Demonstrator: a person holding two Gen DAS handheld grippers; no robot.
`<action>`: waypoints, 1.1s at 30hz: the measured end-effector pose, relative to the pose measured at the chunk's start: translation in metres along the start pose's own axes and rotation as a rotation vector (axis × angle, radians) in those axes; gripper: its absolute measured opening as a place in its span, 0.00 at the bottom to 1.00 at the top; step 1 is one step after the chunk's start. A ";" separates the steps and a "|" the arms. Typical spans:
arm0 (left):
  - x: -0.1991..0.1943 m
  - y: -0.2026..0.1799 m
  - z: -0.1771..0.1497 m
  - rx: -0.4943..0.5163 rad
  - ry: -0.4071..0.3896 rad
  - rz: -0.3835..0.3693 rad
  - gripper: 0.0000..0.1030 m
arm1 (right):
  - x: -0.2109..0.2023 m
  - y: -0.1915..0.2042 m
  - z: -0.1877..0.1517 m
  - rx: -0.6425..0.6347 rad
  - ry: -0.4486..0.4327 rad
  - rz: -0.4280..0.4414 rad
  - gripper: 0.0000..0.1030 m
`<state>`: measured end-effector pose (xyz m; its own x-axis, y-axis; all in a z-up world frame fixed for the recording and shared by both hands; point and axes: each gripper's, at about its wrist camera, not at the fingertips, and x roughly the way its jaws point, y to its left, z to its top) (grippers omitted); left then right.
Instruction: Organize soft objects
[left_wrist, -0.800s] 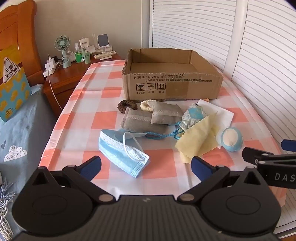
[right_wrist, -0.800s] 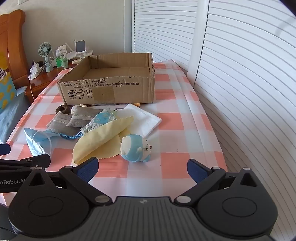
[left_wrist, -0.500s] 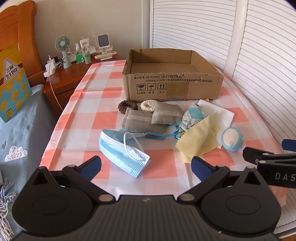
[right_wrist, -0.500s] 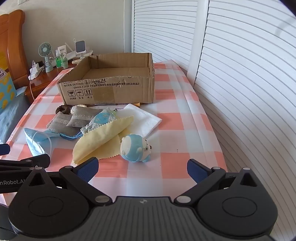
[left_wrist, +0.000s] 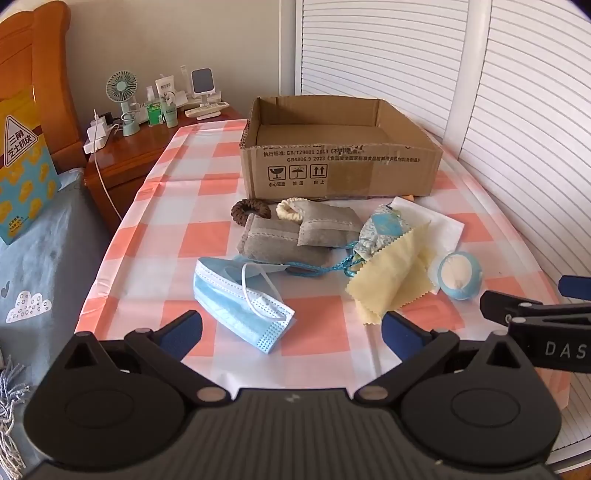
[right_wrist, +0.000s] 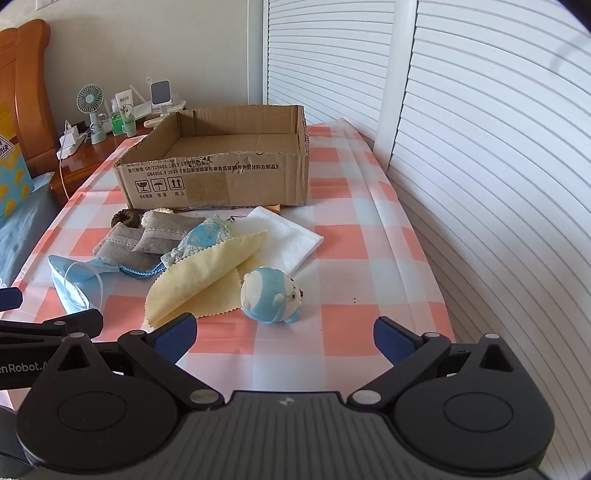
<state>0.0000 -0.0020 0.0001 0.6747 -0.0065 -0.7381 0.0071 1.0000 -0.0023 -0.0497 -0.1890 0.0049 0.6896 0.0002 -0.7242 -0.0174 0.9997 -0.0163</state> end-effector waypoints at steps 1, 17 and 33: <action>0.000 0.000 0.000 0.000 0.001 -0.001 0.99 | 0.000 0.000 0.000 0.000 0.000 0.000 1.00; 0.000 -0.001 0.000 -0.002 -0.001 -0.002 0.99 | -0.002 0.000 0.001 0.000 0.000 0.000 1.00; 0.000 -0.001 0.000 -0.003 -0.002 -0.004 0.99 | -0.001 0.001 0.002 0.000 -0.001 0.000 1.00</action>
<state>-0.0001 -0.0032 0.0006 0.6759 -0.0102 -0.7369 0.0072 0.9999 -0.0072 -0.0490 -0.1880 0.0074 0.6902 0.0003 -0.7236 -0.0174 0.9997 -0.0162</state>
